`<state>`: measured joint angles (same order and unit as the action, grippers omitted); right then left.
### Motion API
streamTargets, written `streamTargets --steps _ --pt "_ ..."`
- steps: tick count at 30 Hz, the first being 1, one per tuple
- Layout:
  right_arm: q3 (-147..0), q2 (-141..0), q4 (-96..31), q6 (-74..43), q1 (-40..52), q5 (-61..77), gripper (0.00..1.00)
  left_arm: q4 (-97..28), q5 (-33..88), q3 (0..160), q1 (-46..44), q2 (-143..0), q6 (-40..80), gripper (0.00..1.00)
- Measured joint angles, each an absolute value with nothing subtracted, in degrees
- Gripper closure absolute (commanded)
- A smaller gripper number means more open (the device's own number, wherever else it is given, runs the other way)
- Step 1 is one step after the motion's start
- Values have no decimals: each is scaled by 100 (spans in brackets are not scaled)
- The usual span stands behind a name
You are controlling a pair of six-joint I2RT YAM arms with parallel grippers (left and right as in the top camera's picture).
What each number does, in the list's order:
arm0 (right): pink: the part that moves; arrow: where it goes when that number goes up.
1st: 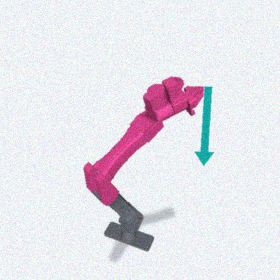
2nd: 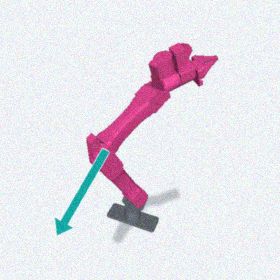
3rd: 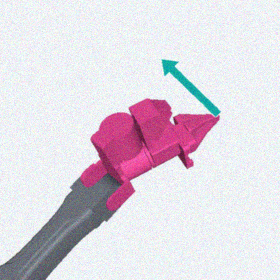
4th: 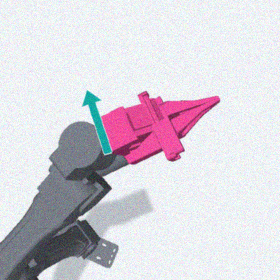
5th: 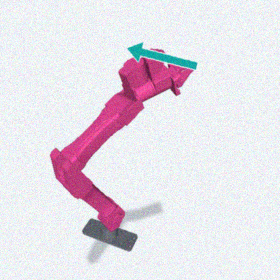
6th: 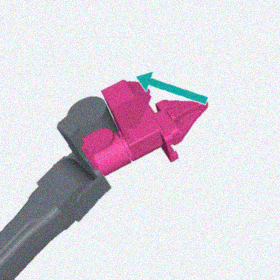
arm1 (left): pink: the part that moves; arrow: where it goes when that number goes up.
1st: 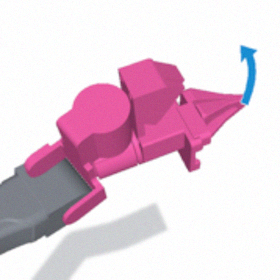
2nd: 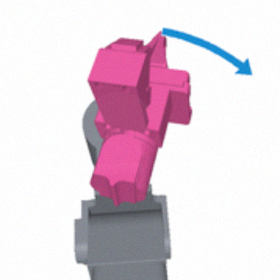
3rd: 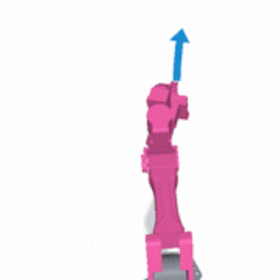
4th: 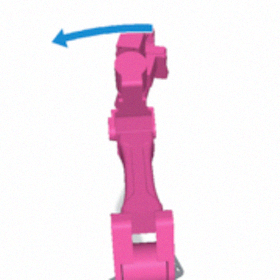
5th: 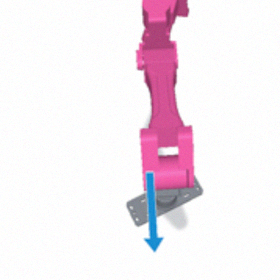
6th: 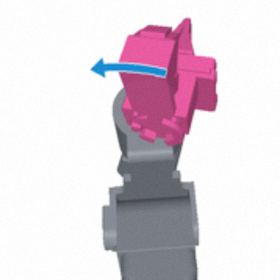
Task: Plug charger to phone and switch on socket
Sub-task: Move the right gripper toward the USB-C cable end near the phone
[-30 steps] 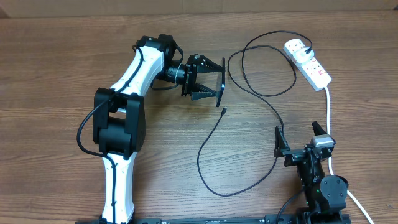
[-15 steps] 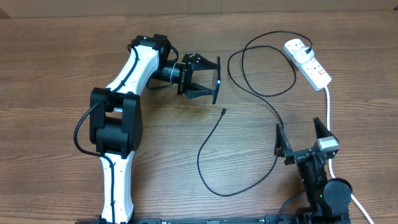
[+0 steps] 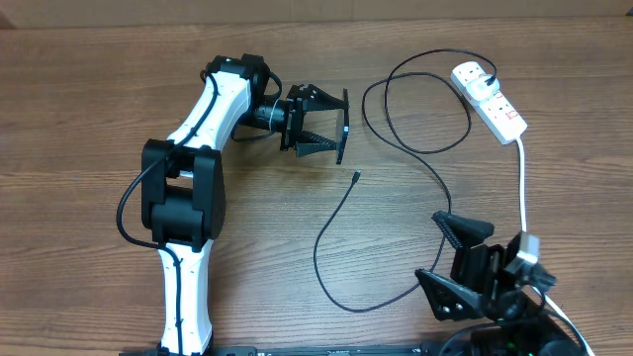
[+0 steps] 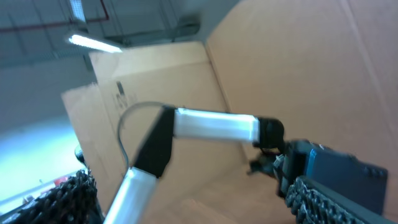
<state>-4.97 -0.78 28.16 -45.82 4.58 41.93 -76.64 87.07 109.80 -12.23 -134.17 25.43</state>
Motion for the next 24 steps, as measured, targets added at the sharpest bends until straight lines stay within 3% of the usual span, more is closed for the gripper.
streamTargets --steps 7,14,19,24 --pt "-2864 -657 -176 -3793 460 3872 0 -7804 8709 10982 -1223 -13417 2626 31" --pt "-5732 -2311 -3776 -2383 462 3723 0 -7806 8744 10984 -1223 -13417 2674 31" --pt "-6263 -2961 -3743 -2283 464 4869 0 -7806 8746 10989 -1223 -13417 2689 31" --pt "-6302 -3245 -3841 -2729 464 5137 13 -7811 8748 10989 -1223 -13417 2711 31"
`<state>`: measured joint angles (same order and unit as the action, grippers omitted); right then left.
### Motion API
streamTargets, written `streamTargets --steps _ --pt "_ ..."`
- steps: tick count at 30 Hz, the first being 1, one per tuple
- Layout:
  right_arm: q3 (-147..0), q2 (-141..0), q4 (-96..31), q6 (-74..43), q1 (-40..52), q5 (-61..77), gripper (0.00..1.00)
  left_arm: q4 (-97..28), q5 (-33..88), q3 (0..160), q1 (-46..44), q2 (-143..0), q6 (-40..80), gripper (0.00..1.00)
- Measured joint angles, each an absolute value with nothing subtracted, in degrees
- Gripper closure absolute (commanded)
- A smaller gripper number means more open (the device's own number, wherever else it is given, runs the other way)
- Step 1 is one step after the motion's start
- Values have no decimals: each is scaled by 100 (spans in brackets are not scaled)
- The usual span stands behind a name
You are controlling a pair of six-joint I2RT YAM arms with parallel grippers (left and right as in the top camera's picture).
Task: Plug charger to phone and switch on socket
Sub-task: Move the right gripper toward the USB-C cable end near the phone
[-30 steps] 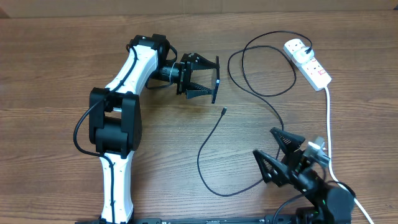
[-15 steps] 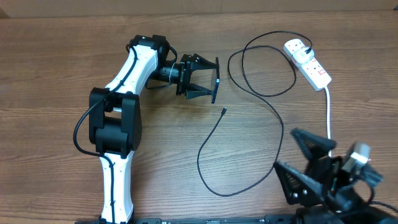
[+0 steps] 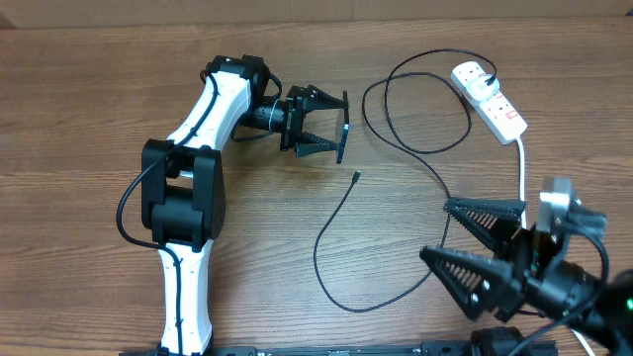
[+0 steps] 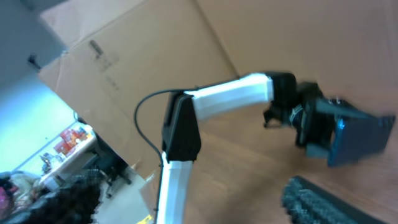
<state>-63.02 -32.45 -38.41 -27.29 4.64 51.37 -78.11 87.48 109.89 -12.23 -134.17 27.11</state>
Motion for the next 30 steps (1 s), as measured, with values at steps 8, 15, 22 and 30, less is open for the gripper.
streamTargets --steps 8,15,22,30 --pt "-7236 -4357 -6707 -2392 464 3607 11 -7933 8746 10989 -1223 -13417 2714 31" --pt "-8385 -5769 -7559 -2075 972 2112 12 -7933 8748 10989 -1223 -13417 2714 32" --pt "-8440 -6838 -7363 -2467 2580 340 12 -7933 8748 10989 -1223 -13417 2842 32" --pt "-8552 -8114 -6442 -3170 4147 -1752 15 -7933 8748 10989 -1223 -13417 2882 32"
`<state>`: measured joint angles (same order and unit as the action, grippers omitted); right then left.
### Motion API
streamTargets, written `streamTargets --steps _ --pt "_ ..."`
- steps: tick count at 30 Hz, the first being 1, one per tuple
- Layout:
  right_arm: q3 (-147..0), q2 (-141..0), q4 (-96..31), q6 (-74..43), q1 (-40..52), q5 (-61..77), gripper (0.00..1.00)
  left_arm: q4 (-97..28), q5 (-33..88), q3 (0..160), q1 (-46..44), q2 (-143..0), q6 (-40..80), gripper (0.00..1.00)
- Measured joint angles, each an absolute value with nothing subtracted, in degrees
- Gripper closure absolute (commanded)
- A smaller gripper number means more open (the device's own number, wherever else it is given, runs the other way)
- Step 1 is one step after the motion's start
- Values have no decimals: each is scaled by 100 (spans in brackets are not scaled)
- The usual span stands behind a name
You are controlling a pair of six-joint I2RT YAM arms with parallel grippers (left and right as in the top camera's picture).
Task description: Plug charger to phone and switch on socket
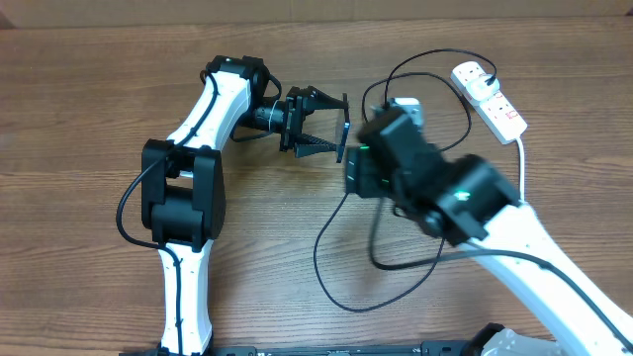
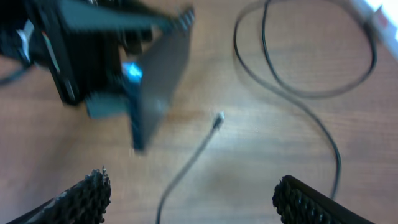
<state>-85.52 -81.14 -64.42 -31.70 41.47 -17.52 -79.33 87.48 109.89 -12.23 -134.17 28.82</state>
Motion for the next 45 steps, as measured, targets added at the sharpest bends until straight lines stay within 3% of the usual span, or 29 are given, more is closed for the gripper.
streamTargets --steps 2,8,14,18,27,36,45 --pt "-8582 -8285 -6134 -3315 4318 -2104 15 -7935 8748 10989 -1223 -13417 2888 32" --pt "-8635 -8630 -5345 -3531 4536 -2648 29 -7933 8748 10989 -1223 -13417 3013 32" --pt "-8635 -8991 -5354 -3686 4622 -3105 33 -7933 8748 10989 -1223 -13417 3164 32" --pt "-8635 -9102 -5395 -3798 4622 -3315 42 -7935 8748 10989 -1223 -13417 3186 32" --pt "-8635 -9155 -5384 -3881 4622 -3369 42 -7933 8748 10989 -1223 -13417 3227 31" --pt "-8635 -9367 -5118 -3905 4622 -3369 59 -7933 8748 10989 -1223 -13417 3229 31" --pt "-8635 -9373 -5098 -3900 4582 -3365 60 -7933 8748 10989 -1223 -13417 3229 31"
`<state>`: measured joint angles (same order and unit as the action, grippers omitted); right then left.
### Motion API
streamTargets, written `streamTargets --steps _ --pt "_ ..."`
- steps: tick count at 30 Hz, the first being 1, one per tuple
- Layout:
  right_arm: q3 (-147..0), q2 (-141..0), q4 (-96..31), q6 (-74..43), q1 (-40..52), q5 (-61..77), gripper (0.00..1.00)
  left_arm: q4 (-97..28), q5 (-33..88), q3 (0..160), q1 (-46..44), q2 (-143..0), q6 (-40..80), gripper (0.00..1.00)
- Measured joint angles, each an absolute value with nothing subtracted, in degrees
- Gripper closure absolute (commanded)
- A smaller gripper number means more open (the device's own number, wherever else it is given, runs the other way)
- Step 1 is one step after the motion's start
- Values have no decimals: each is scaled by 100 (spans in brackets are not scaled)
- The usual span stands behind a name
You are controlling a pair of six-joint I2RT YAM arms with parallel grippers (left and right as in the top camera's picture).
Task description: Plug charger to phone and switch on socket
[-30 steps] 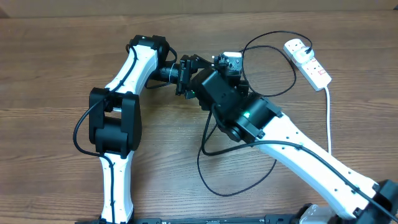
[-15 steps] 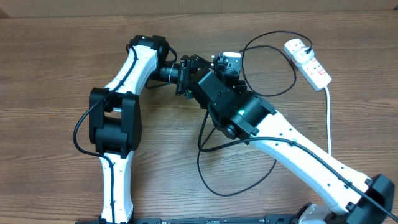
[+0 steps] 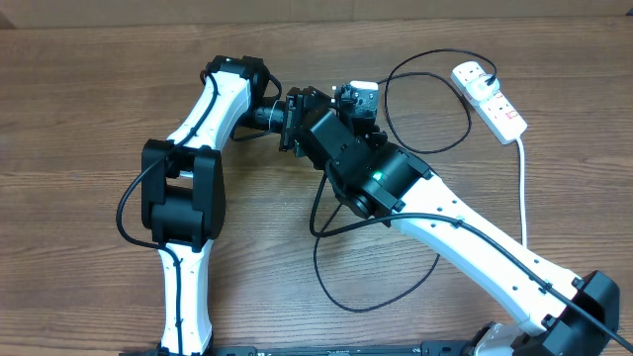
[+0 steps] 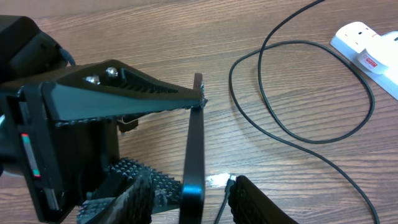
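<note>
The phone [image 4: 194, 155], a thin black slab, stands on edge with my left gripper [image 4: 188, 142] shut on it from the left. In the right wrist view my right gripper [image 4: 189, 186] is open, low over the table. Its fingers [image 4: 255, 202] straddle the phone's near end. The charger cable's silvery plug tip [image 4: 217, 180] lies on the wood just right of the phone, next to my right finger. The black cable [image 3: 425, 148] loops back to the white socket strip [image 3: 490, 99] at the far right. In the overhead view my right arm [image 3: 396, 188] covers the phone.
The cable's slack [image 3: 326, 277] curls over the table's middle under my right arm. The strip's white lead [image 3: 522, 188] runs toward the front right. A cardboard wall [image 3: 316, 8] lines the far edge.
My right gripper was open above the plug tip, to the right of the phone. It now sits lower and further left, with the phone's end and the plug between its fingers. The left arm has not moved.
My right arm was folded at the front right, its camera looking up at the left arm. Then it stood raised and open there. Then it was out over the cable by the phone. Now it is down at the phone. The left gripper kept the phone throughout.
</note>
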<state>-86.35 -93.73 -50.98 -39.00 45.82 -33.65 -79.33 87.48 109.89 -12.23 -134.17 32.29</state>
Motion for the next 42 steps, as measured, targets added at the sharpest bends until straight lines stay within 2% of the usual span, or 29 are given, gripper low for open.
streamTargets --steps 18,25,31,40,42 --pt "-8635 -9430 -4989 -3896 4504 -3339 72 -7935 8748 10989 -1223 -13417 3227 31" --pt "-8635 -9430 -4987 -3903 4504 -3188 74 -7933 8748 10989 -1223 -13417 3227 31" --pt "-8635 -9430 -4978 -3903 4504 -3170 81 -7933 8748 10989 -1223 -13417 3227 31" --pt "-8635 -9432 -4974 -3986 4504 -3168 86 -7933 8748 10989 -1223 -13417 3227 31" --pt "-8635 -9432 -4974 -4010 4504 -3173 91 -7933 8748 10989 -1223 -13417 3227 31"
